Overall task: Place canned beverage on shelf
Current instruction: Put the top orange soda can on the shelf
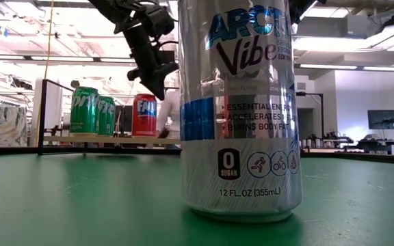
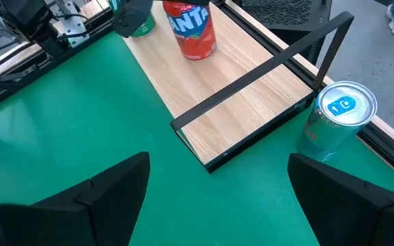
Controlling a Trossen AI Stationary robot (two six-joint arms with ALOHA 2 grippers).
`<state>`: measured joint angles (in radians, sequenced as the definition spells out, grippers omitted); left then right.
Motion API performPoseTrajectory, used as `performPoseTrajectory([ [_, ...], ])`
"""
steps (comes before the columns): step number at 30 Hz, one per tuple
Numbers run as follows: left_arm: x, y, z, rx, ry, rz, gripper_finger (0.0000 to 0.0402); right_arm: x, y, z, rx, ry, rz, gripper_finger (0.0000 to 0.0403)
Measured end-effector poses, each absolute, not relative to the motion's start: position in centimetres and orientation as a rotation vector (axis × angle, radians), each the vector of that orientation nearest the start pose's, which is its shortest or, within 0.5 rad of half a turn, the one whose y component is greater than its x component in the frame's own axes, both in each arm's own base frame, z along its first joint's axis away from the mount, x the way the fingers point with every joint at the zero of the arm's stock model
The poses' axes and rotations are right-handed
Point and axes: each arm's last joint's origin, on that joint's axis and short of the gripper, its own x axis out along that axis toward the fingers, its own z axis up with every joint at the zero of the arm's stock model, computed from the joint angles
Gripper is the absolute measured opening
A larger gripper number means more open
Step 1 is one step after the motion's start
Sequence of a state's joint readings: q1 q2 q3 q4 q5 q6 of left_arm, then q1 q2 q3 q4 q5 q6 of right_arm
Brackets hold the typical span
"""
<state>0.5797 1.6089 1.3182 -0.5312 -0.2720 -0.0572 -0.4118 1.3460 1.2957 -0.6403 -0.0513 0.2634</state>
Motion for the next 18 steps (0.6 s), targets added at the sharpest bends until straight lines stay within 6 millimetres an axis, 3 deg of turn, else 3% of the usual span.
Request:
performPoseTrajectory([
  [12, 29.8, 17.1, 29.0, -0.145, 0.812, 0.614, 0.0000, 26.0, -11.2, 34.7, 0.410, 0.630, -0.434, 0.0370],
  [18, 29.5, 17.1, 28.8, -0.129, 0.853, 0.661, 0.0000, 26.0, -11.2, 34.7, 0.410, 0.630, -0.434, 0.0370],
])
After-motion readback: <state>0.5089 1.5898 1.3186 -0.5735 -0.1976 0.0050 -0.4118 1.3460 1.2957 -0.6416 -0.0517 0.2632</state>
